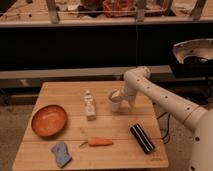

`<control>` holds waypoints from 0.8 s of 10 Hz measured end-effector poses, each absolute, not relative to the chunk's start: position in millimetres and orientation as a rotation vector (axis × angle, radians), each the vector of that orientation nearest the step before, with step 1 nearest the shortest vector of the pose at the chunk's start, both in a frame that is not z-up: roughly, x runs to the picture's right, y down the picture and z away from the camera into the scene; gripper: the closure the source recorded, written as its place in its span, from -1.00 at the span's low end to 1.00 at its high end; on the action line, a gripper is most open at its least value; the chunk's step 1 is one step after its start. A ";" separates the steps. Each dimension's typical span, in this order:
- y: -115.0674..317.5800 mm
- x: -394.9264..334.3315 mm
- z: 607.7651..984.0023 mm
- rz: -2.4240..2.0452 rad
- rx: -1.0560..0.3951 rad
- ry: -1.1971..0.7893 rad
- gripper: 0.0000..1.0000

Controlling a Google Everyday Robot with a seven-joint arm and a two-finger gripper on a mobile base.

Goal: Place the ceramic cup in the ceramic bowl

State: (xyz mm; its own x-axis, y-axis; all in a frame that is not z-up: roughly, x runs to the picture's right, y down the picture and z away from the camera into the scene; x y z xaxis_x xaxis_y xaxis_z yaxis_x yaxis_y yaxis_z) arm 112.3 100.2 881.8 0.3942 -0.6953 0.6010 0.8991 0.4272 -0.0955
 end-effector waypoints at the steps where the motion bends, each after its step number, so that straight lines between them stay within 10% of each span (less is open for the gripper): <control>1: 100.4 113.8 882.7 -1.051 -0.446 -0.523 -0.60; 8: 100.1 112.1 889.2 -1.045 -0.456 -0.533 -0.55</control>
State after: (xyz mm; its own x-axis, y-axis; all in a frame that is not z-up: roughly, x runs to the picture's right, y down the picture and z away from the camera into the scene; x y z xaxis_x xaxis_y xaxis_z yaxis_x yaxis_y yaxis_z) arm 112.1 100.1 889.2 0.3980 -0.6840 0.6113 0.8965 0.4313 -0.1011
